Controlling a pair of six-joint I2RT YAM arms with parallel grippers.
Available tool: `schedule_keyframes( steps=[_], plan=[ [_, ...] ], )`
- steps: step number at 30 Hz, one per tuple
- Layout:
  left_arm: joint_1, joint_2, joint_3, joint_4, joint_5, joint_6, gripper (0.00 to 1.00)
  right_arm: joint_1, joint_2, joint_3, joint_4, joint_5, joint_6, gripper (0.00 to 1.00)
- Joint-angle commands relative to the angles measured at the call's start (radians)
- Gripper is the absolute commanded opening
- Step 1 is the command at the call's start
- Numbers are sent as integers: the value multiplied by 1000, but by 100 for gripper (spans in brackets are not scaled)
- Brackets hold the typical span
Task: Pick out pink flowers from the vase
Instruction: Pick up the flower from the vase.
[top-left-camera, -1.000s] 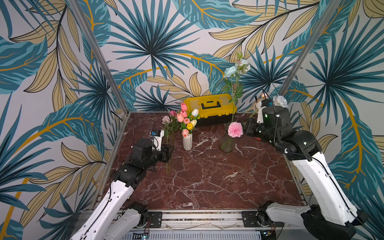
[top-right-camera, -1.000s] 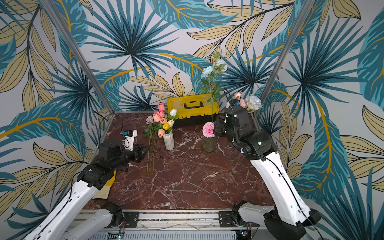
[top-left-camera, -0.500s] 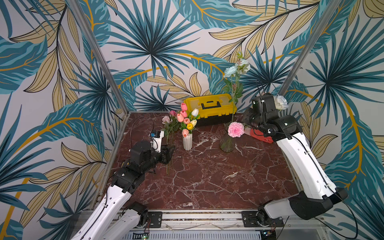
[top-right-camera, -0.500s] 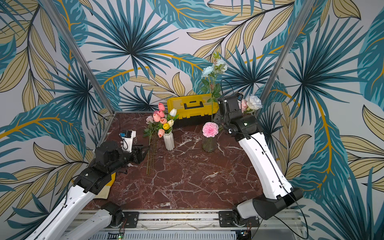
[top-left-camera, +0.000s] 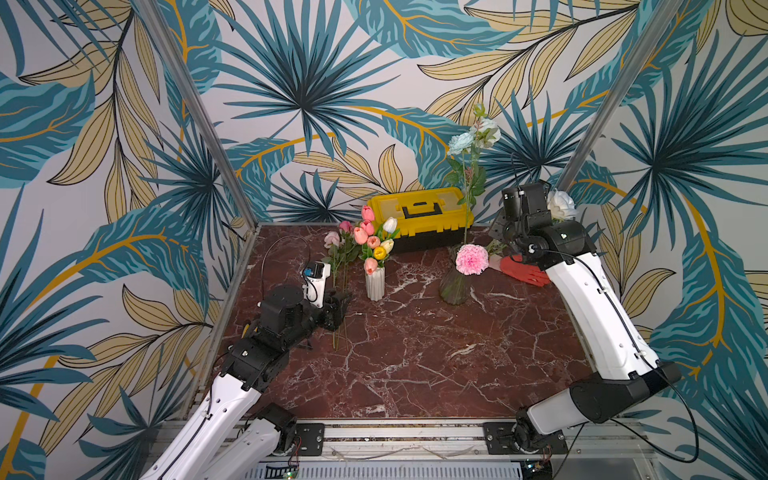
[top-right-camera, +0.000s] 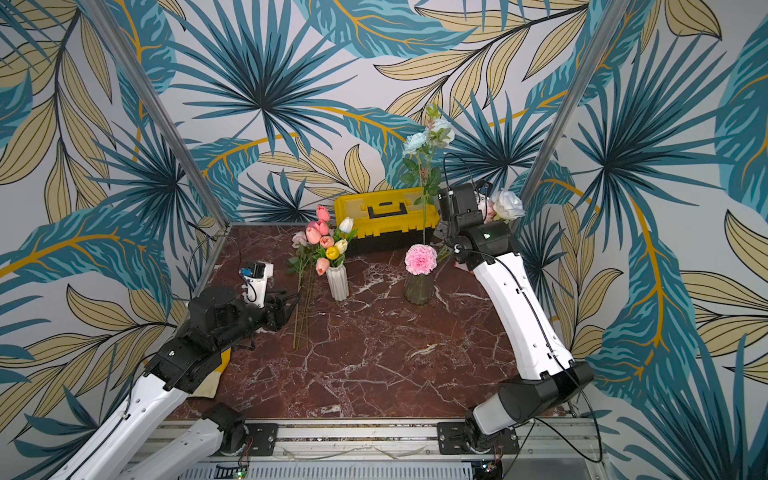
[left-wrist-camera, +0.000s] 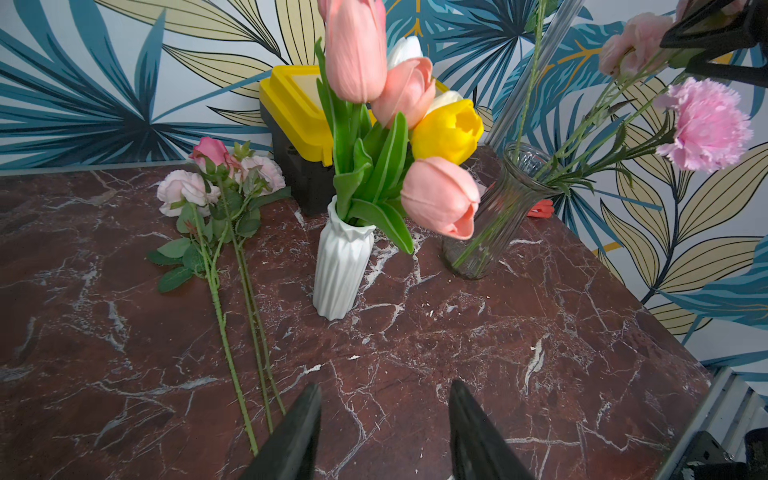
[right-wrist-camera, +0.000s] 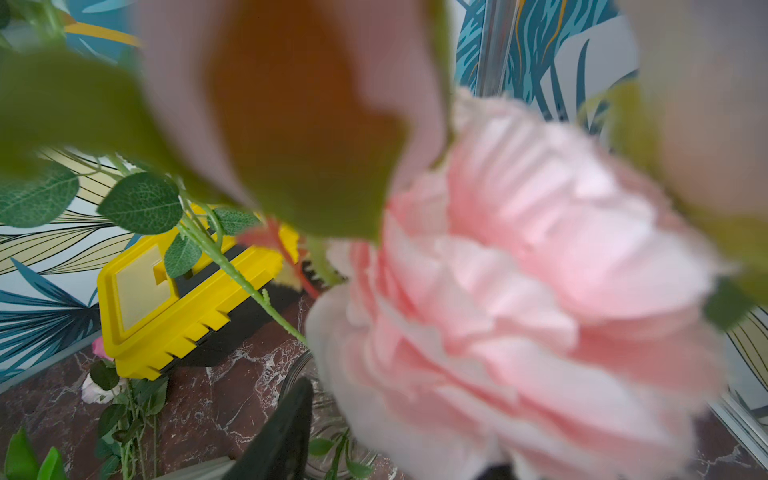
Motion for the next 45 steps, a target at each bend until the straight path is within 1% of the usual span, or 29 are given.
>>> schedule_keyframes(
  steps=[1,5,8,13,22,25,31,34,36,38,45],
  plan=[
    [-5,-11,-28,17,-14,19,50,-6,22,2,71,22,-55,51],
    [-8,-13,-30,19,-14,23,50,-6,24,-31,167,13,-109,47],
    [-8,-14,-34,26,-9,21,50,-7,28,-54,211,18,-122,45],
    [-9,-17,-37,27,-12,21,50,-8,37,-97,261,17,-120,44],
    [-11,-15,-39,29,-10,18,50,-12,18,-206,350,27,-104,41],
    [-13,-16,-40,30,-13,18,50,-14,9,-226,369,38,-109,36],
    [-12,-15,-40,30,-15,18,50,-15,3,-238,392,57,-148,23],
    [-14,-18,-40,30,-18,18,50,-16,3,-237,397,62,-175,19],
    [-14,-17,-43,30,-20,18,50,-17,0,-235,398,60,-188,18],
    [-14,-17,-43,32,-21,15,50,-17,-6,-235,407,38,-201,16],
    [-13,-19,-46,33,-22,15,50,-17,-28,-239,415,25,-245,6]
  ],
)
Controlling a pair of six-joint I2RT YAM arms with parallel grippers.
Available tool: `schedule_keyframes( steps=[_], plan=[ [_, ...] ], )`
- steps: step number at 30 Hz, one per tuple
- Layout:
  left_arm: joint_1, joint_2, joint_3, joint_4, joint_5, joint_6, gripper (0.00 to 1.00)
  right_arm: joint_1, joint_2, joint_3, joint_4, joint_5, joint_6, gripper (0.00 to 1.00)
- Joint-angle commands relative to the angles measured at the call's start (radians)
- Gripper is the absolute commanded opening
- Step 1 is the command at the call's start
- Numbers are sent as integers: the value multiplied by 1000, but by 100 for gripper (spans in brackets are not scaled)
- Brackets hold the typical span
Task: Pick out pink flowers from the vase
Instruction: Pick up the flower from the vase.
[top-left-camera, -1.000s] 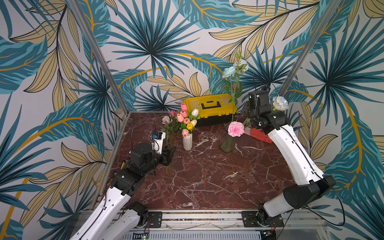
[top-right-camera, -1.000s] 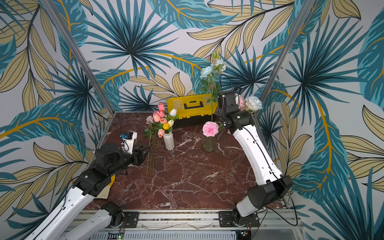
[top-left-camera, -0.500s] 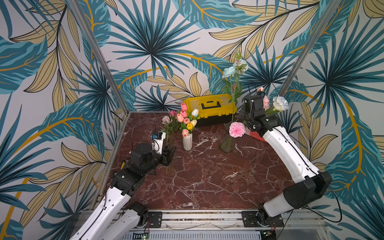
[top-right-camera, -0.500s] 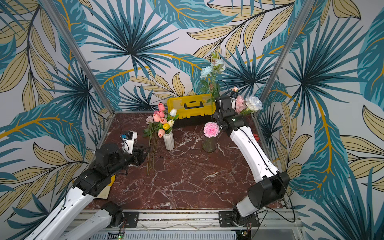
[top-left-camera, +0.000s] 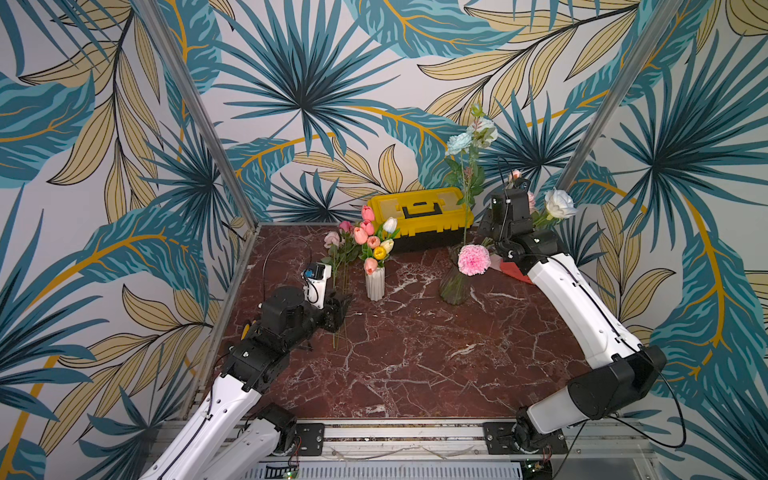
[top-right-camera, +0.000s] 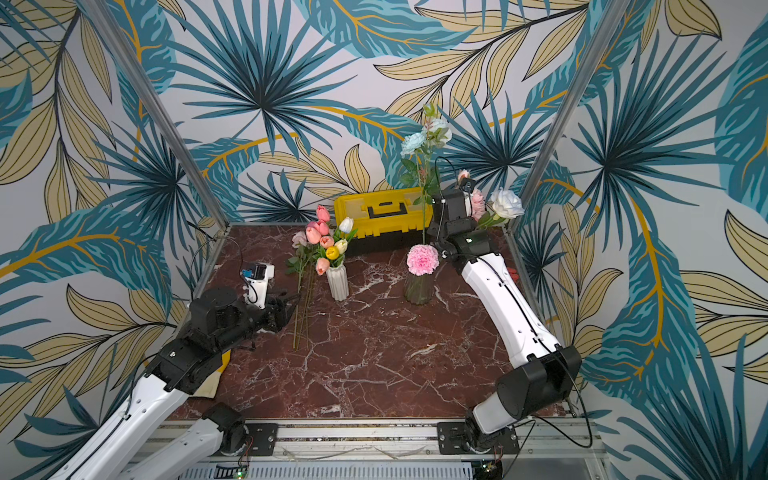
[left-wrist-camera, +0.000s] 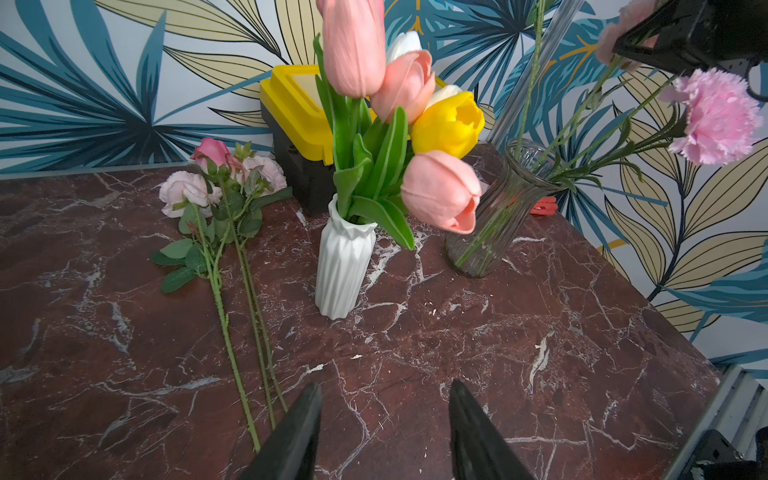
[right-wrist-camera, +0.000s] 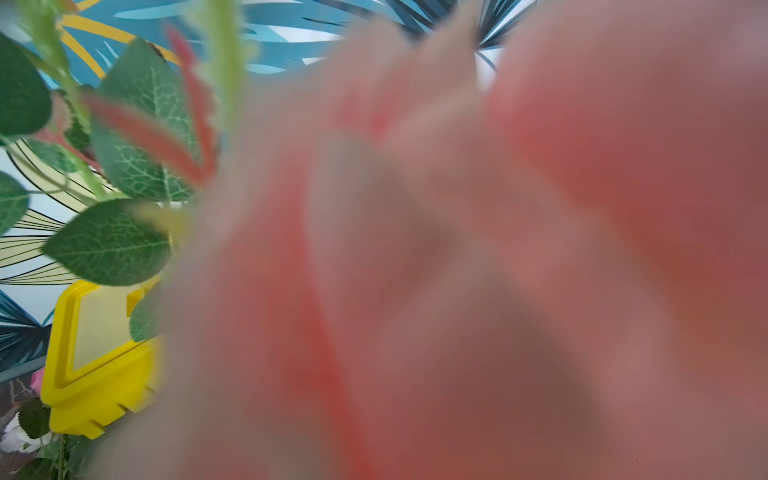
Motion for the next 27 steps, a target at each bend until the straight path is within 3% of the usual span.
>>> schedule_keyframes(
  steps=[1,5,27],
  plan=[
    [-3,-13,-32,25,-13,8,50,-4,-37,-21,26,-10,-44,4],
    [-3,-15,-32,25,-14,9,50,-3,-43,-20,30,-21,-66,0],
    [-4,-15,-33,28,-27,18,50,-3,-135,114,-15,-40,-295,0]
  ],
)
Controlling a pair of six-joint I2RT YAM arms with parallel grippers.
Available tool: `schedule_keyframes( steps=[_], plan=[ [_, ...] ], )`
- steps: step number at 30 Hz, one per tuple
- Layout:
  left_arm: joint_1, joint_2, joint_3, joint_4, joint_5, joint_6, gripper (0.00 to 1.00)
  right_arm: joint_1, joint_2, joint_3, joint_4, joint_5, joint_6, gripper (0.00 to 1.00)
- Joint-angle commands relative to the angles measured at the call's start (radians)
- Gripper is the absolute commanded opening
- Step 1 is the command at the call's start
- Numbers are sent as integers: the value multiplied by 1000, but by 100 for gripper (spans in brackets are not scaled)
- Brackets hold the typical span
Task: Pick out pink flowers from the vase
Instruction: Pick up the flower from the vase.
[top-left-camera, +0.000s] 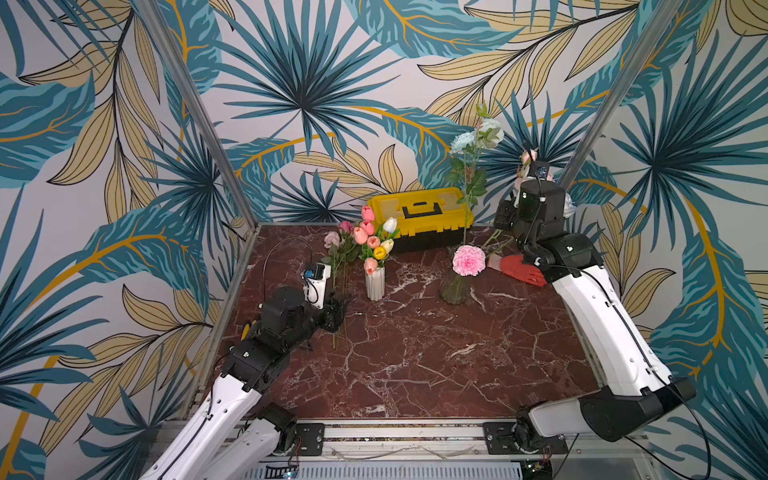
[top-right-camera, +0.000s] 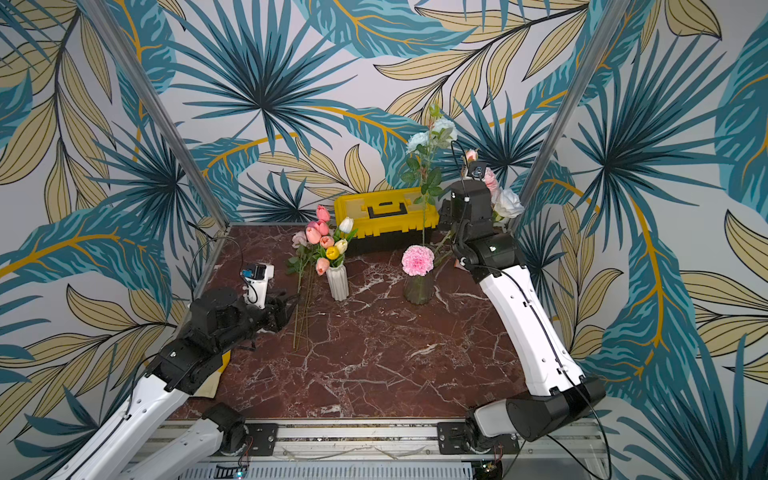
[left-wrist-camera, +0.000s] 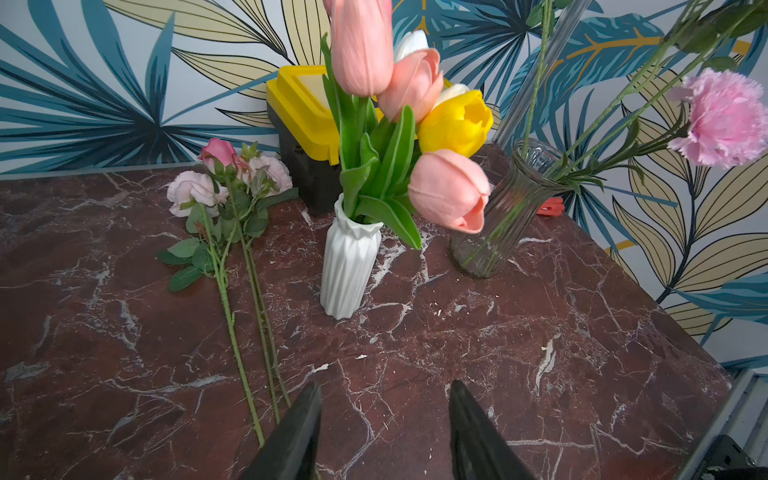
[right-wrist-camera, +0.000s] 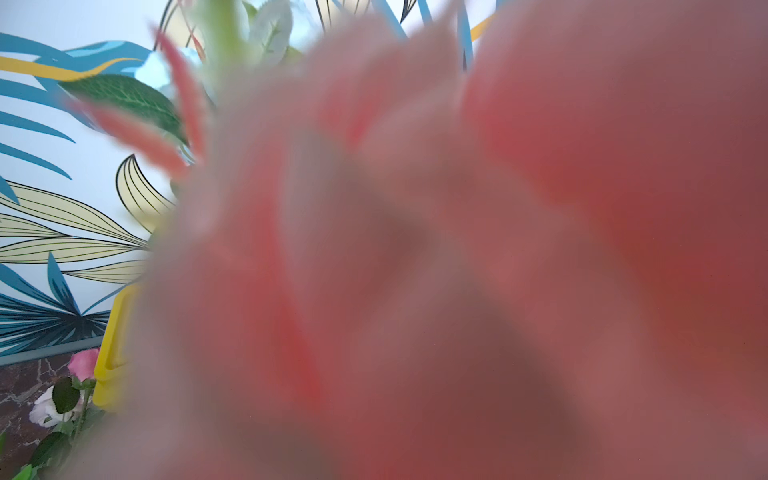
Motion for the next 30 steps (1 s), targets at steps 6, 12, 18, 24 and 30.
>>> schedule_keyframes(
  steps=[6,12,18,24,30],
  plan=[
    [-3,-10,-30,29,-13,15,50,24,20,184,-56,8,-147,0],
    [-3,-9,-32,29,-14,16,50,68,98,412,-119,61,-243,0],
    [-3,-6,-31,29,-21,19,50,107,162,594,-159,1,-237,0],
    [-3,-3,-33,33,-26,19,50,205,223,697,-120,32,-329,0],
    [-2,11,-24,35,2,34,51,271,277,756,-100,35,-357,0]
  ],
)
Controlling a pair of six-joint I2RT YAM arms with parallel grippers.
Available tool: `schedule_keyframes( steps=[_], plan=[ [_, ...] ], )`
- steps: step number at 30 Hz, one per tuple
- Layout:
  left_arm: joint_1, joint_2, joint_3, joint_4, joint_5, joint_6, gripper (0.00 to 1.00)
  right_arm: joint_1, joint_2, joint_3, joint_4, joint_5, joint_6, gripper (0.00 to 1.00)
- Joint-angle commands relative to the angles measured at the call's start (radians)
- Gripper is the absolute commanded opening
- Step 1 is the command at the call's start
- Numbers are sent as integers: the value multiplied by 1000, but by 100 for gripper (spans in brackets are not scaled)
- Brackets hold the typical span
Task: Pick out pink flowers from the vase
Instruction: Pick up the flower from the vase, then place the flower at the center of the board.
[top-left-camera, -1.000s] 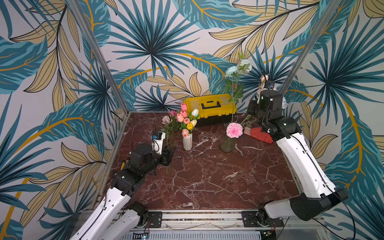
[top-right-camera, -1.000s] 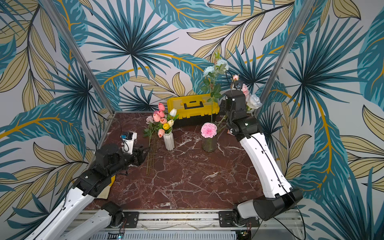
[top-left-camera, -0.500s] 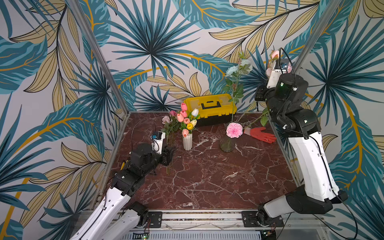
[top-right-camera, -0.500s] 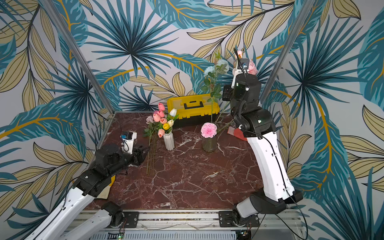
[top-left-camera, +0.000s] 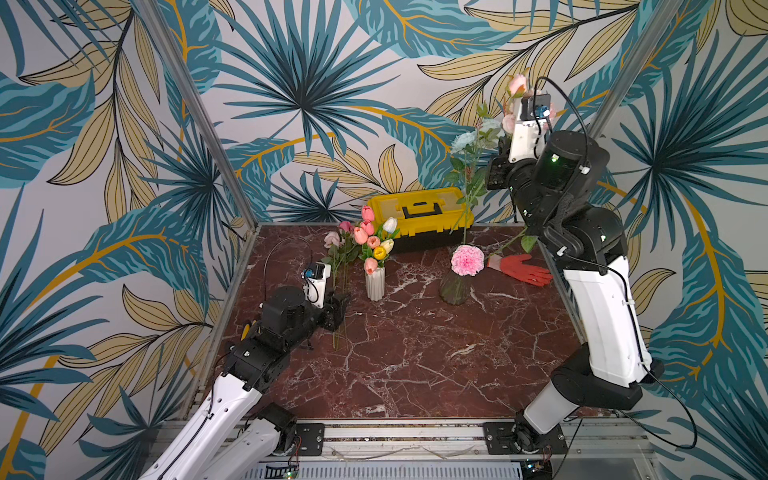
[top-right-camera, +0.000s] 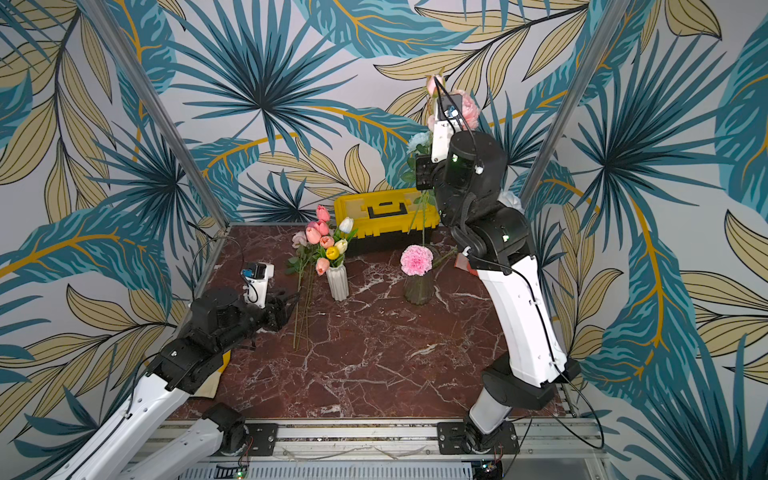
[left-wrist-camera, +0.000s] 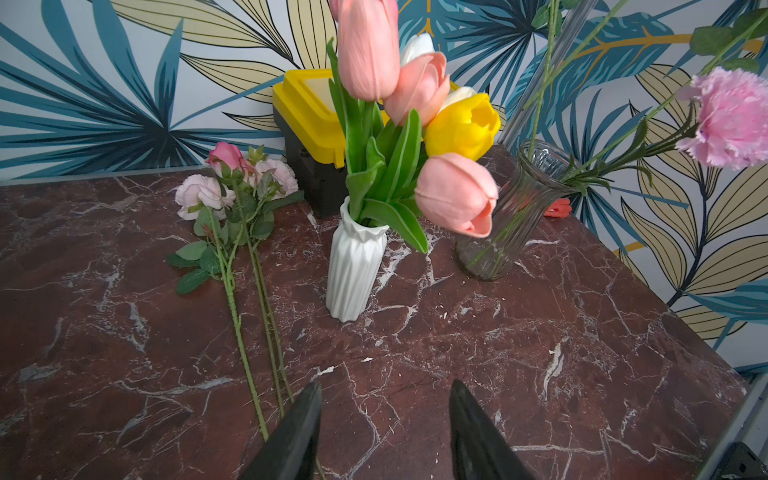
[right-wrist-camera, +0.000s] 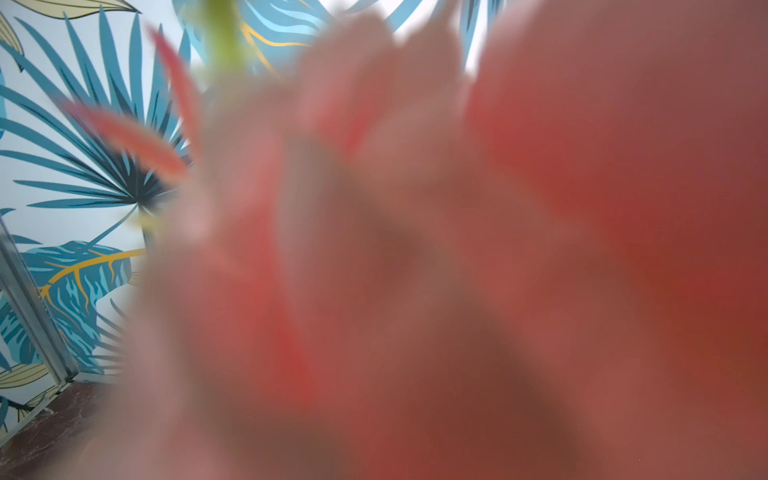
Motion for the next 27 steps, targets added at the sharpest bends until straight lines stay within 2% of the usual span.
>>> schedule_keyframes(
  steps=[1,7,12,17,27],
  plan=[
    [-2,1,-21,26,22,26,51,25,20,18,14,2,-19,0],
    [-2,-16,-25,55,115,51,53,67,50,-2,-74,-75,78,0],
    [-33,-25,-49,126,242,98,57,121,14,-171,-66,-135,141,0],
    [-115,-47,-62,140,197,177,58,182,-31,-333,-47,-178,189,0],
    [-137,0,-76,334,246,109,59,301,-157,-604,104,-193,270,0]
  ],
)
